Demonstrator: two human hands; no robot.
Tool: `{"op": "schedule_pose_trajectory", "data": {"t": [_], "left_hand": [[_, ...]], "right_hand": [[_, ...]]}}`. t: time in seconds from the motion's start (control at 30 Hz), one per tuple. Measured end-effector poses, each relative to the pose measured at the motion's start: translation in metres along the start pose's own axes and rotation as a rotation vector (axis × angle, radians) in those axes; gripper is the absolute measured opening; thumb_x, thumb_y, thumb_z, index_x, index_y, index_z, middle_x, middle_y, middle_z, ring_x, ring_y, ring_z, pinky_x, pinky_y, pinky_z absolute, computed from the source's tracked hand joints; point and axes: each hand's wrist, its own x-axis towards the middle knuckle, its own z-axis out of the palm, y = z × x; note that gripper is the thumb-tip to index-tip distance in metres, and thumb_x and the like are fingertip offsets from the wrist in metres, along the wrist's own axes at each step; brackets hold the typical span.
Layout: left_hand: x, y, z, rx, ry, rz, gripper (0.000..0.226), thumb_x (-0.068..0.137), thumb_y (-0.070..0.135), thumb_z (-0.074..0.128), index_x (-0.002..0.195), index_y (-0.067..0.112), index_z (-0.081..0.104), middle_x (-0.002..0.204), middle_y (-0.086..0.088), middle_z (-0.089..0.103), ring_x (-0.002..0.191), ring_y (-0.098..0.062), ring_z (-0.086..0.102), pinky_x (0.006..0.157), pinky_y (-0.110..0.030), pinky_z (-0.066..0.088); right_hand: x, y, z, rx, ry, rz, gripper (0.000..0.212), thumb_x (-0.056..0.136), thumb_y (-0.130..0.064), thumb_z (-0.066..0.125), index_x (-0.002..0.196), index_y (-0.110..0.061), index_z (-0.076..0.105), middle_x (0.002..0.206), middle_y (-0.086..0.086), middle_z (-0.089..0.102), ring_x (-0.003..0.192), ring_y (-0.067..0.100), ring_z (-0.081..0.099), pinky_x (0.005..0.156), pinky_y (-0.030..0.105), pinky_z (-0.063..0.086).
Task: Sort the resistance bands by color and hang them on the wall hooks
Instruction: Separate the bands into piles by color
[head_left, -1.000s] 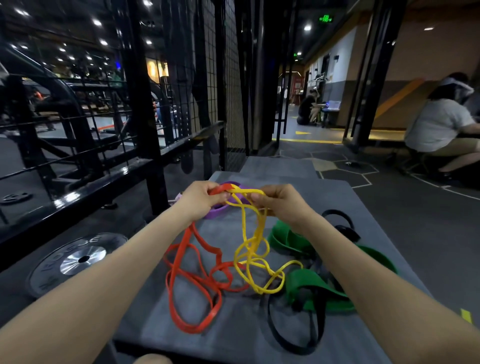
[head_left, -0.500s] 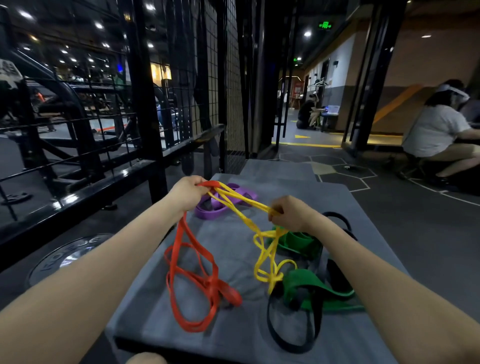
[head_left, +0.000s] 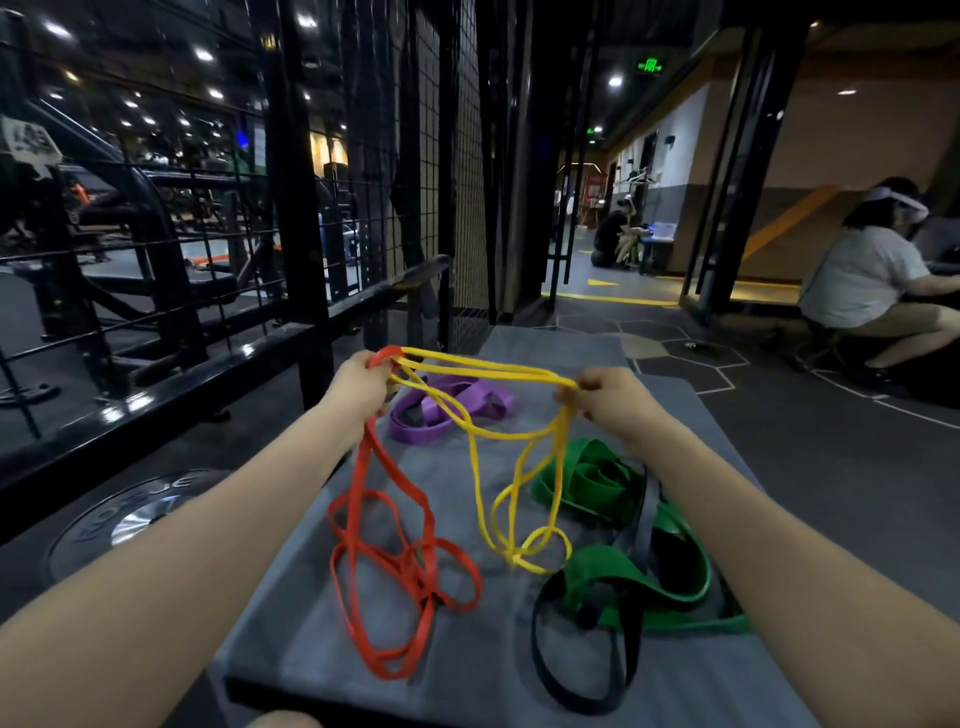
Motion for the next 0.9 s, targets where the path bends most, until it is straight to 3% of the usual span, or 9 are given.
{"op": "schedule_pose_trajectory", "data": {"t": [0.07, 0.17, 0.23, 0.33, 0.43, 0.5, 0.57, 0.67, 0.9], "left_hand": [[-0.004, 0.001, 0.001, -0.136, -0.031, -0.014, 0.028, 0.099, 0.009, 0.035, 0.075, 0.020, 0.045, 0.070, -0.006, 0.048, 0.062, -0.020, 0.049, 0.054, -0.030, 0.037], [-0.011, 0.006, 0.008, -0.325, -0.078, -0.067, 0.027, 0.101, 0.011, 0.030, 0.080, 0.019, 0.044, 0.072, -0.004, 0.058, 0.066, -0.020, 0.060, 0.065, -0.038, 0.046], [-0.012, 0.009, 0.011, -0.425, -0.113, -0.106, 0.027, 0.102, 0.014, 0.028, 0.082, 0.018, 0.044, 0.062, -0.003, 0.067, 0.057, -0.019, 0.067, 0.069, -0.041, 0.049], [-0.013, 0.011, 0.013, -0.510, -0.105, -0.148, 0.029, 0.102, 0.017, 0.028, 0.080, 0.014, 0.047, 0.050, -0.001, 0.067, 0.044, -0.013, 0.064, 0.057, -0.030, 0.052], [-0.019, 0.010, 0.017, -0.481, -0.133, -0.148, 0.033, 0.102, 0.016, 0.028, 0.078, 0.010, 0.049, 0.048, -0.002, 0.066, 0.043, -0.013, 0.064, 0.041, -0.019, 0.050], [-0.023, 0.011, 0.020, -0.469, -0.165, -0.152, 0.033, 0.102, 0.014, 0.029, 0.077, 0.006, 0.051, 0.050, -0.005, 0.066, 0.042, -0.013, 0.064, 0.040, -0.020, 0.051], [-0.027, 0.014, 0.024, -0.447, -0.176, -0.158, 0.031, 0.101, 0.013, 0.034, 0.077, 0.004, 0.052, 0.057, -0.009, 0.064, 0.041, -0.014, 0.063, 0.041, -0.022, 0.053], [-0.030, 0.019, 0.027, -0.411, -0.195, -0.150, 0.030, 0.101, 0.013, 0.034, 0.079, 0.003, 0.052, 0.072, -0.013, 0.061, 0.050, -0.020, 0.067, 0.044, -0.023, 0.055], [-0.028, 0.019, 0.021, -0.312, -0.270, -0.080, 0.029, 0.101, 0.014, 0.033, 0.081, 0.006, 0.053, 0.080, -0.011, 0.061, 0.053, -0.011, 0.068, 0.046, -0.023, 0.054]], "right_hand": [[-0.001, -0.007, -0.004, 0.263, 0.015, 0.034, 0.014, 0.085, -0.007, 0.065, 0.071, -0.007, 0.062, 0.066, 0.006, 0.053, 0.064, 0.016, 0.046, 0.062, 0.024, 0.037], [-0.003, -0.019, -0.004, 0.414, -0.034, 0.073, 0.022, 0.085, 0.002, 0.059, 0.069, -0.013, 0.055, 0.075, 0.006, 0.062, 0.068, 0.016, 0.052, 0.064, 0.023, 0.042], [-0.003, -0.024, -0.004, 0.464, -0.063, 0.100, 0.024, 0.086, 0.003, 0.055, 0.070, -0.014, 0.051, 0.077, 0.006, 0.064, 0.070, 0.016, 0.056, 0.065, 0.026, 0.044], [-0.005, -0.021, -0.003, 0.452, -0.080, 0.131, 0.020, 0.092, -0.008, 0.054, 0.073, -0.015, 0.051, 0.076, 0.006, 0.064, 0.072, 0.020, 0.058, 0.069, 0.030, 0.047], [-0.004, -0.015, 0.000, 0.350, -0.015, 0.088, 0.017, 0.091, -0.017, 0.057, 0.076, -0.012, 0.061, 0.079, 0.012, 0.060, 0.074, 0.023, 0.052, 0.067, 0.031, 0.044], [-0.002, -0.012, 0.001, 0.192, 0.058, 0.047, 0.026, 0.089, -0.022, 0.061, 0.085, 0.003, 0.068, 0.071, 0.009, 0.051, 0.063, 0.017, 0.042, 0.061, 0.030, 0.036], [0.001, -0.009, 0.002, 0.087, 0.092, 0.021, 0.044, 0.088, -0.026, 0.064, 0.094, 0.017, 0.060, 0.061, 0.006, 0.035, 0.056, 0.015, 0.030, 0.058, 0.028, 0.027], [0.002, -0.008, 0.001, 0.013, 0.110, -0.001, 0.047, 0.088, -0.027, 0.064, 0.095, 0.018, 0.057, 0.052, 0.001, 0.026, 0.043, 0.009, 0.023, 0.045, 0.023, 0.022], [-0.007, -0.005, 0.006, 0.068, -0.076, -0.066, 0.016, 0.082, -0.007, 0.069, 0.094, 0.003, 0.070, 0.070, 0.010, 0.056, 0.063, 0.015, 0.046, 0.060, 0.023, 0.039]]}}
